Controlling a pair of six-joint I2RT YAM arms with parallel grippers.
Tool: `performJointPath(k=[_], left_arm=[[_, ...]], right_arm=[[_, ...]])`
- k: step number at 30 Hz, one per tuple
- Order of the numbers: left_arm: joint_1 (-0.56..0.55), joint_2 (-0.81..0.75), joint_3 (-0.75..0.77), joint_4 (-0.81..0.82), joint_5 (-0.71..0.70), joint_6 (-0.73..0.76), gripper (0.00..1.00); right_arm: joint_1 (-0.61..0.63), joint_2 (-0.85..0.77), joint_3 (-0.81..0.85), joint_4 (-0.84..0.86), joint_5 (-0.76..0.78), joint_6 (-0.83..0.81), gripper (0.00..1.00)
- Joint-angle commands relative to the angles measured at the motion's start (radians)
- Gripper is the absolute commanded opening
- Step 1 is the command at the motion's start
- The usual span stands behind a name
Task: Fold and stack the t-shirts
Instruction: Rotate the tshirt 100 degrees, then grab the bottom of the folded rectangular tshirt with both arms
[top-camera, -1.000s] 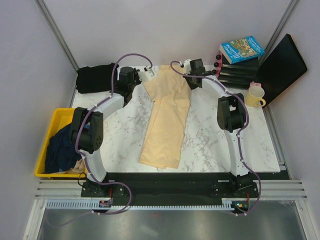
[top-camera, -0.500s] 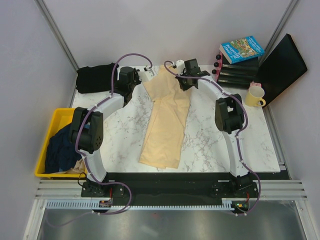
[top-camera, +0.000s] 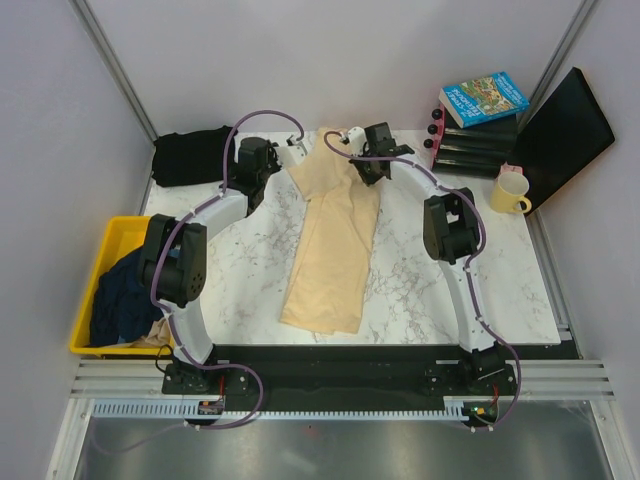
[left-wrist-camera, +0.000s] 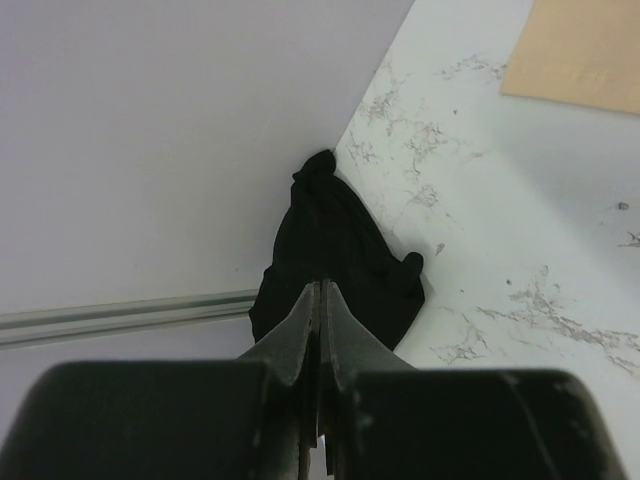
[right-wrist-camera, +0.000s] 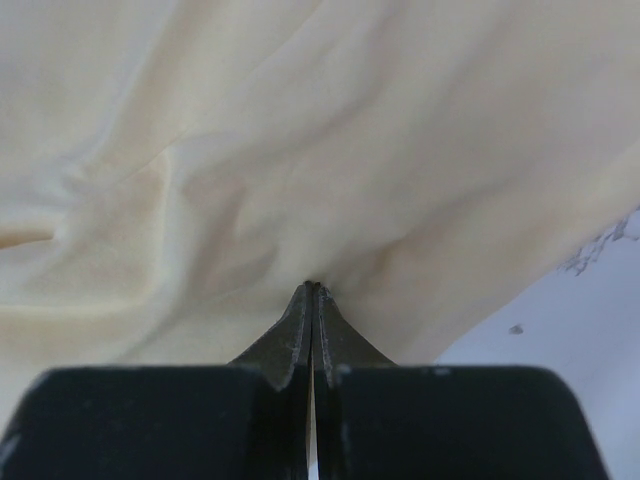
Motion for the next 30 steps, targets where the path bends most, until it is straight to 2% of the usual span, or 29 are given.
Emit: performJointPath(k=[1,9,12,14,16,17,19,20,23,27,30], left_arm=[[0.010,-0.067,-0.030,0.054,-0.017,-0.025,0.02],[0.012,-0.024,-0.024,0.111,-0.046,-0.019,0.02],[0.012,-0.015,-0.013,0.111,-0.055,-0.025,0.02],[0.012,-0.018,-0.021,0.111,-0.052,-0.030,0.02],[0.012,-0.027,-0.028,0.111,-0.046,-0.031,0.02],[0.012,-0.030,-0.033,0.113,-0.044,-0.031,0.02],[0.012,-0.036,-0.035,0.114,-0.044,-0.036,0.02],[0.012,-0.039,-0.035,0.114,-0.044,-0.038,0.02],[0.012,-0.038,-0.032,0.117,-0.047,-0.048,0.02],[0.012,-0.035,-0.030,0.122,-0.037,-0.056,0.02],[0.012,-0.082,-0.076,0.053,0.104,-0.035,0.02]], right_arm=[[0.005,0.091,0.105,0.020,0.128,-0.102,0.00],[0.041,0.151,0.111,0.221,0.288,-0.310,0.00],[0.053,0.136,0.114,0.235,0.306,-0.320,0.00],[0.062,0.070,0.081,0.226,0.294,-0.311,0.01],[0.070,0.010,-0.014,0.218,0.267,-0.309,0.11],[0.077,-0.052,-0.048,0.212,0.257,-0.308,0.27],[0.082,-0.109,-0.125,0.192,0.239,-0.289,0.41],[0.084,-0.161,-0.145,0.186,0.239,-0.282,0.51],[0.084,-0.263,-0.202,0.183,0.282,-0.251,0.64],[0.079,-0.372,-0.277,0.212,0.362,-0.220,0.73],[0.077,-0.458,-0.365,0.175,0.313,-0.242,0.78]])
